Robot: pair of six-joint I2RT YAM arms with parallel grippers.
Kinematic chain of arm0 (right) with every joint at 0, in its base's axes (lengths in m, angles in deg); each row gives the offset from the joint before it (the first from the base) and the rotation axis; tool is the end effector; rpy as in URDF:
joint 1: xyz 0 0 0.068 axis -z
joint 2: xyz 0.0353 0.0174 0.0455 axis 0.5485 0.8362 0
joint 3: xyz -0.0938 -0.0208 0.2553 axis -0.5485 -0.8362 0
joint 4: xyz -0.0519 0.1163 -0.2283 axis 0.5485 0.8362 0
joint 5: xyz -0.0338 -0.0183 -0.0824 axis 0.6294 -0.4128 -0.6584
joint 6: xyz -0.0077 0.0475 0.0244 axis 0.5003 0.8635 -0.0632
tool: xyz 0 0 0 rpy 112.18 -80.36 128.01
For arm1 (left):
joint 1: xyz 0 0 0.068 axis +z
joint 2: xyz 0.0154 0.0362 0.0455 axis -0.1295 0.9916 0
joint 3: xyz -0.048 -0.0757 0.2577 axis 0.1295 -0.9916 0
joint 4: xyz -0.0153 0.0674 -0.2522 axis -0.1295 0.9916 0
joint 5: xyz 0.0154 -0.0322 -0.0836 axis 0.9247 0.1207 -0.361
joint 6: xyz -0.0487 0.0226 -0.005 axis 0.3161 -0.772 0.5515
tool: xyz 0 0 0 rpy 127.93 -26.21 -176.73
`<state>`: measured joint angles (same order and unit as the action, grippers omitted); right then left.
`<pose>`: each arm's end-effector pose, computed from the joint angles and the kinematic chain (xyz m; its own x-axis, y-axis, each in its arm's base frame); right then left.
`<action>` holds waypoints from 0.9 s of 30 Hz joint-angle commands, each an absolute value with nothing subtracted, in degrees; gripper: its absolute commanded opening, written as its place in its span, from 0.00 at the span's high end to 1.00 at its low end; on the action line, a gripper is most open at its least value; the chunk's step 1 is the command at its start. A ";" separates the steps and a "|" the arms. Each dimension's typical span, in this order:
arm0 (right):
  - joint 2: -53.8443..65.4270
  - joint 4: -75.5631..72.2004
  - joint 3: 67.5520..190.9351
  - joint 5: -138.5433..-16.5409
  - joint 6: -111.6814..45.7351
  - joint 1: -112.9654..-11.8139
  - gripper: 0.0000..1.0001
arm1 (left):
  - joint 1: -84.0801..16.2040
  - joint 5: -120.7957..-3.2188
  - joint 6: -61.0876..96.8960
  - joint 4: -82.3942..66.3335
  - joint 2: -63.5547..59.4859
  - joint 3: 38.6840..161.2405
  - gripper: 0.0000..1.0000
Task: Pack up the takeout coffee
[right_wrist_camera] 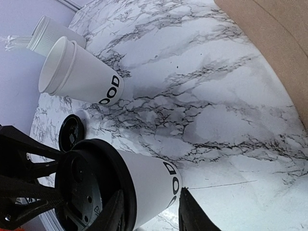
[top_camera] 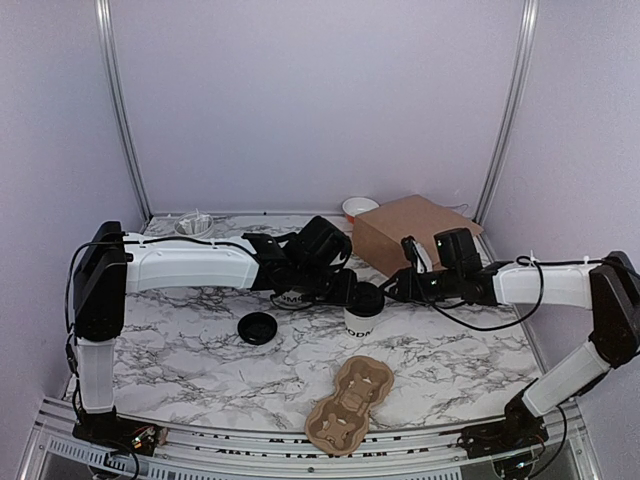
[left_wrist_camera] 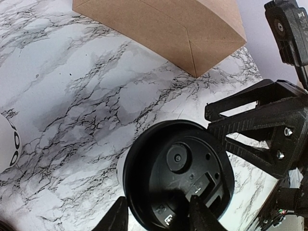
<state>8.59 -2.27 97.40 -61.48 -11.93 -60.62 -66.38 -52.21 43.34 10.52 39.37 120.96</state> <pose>0.2594 0.1503 0.1954 -0.8299 0.0523 -0.5554 -0.3463 0.7323 0.5864 0.2440 -0.4034 0.2353 -0.7744 0.1195 -0.6213 0.4753 0.7580 -0.4467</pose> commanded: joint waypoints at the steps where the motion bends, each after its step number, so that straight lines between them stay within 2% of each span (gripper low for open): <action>1: 7.33 8.31 96.76 -64.34 -13.77 -61.12 0.64 | -66.53 -52.53 41.93 15.53 42.30 120.38 0.56; 10: 4.49 10.39 103.60 -66.25 -13.39 -61.12 0.61 | -66.01 -51.70 41.31 16.07 39.97 122.02 0.56; 20: 3.40 11.62 105.96 -67.96 -15.08 -61.28 0.59 | -65.47 -52.07 41.23 16.34 38.16 123.62 0.55; 27: 3.10 15.18 108.94 -71.92 -19.64 -64.60 0.57 | -65.39 -52.39 43.09 15.61 35.22 121.61 0.55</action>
<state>4.43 12.75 105.47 -68.85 -16.06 -62.32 -65.76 -52.21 42.07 13.91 38.87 122.51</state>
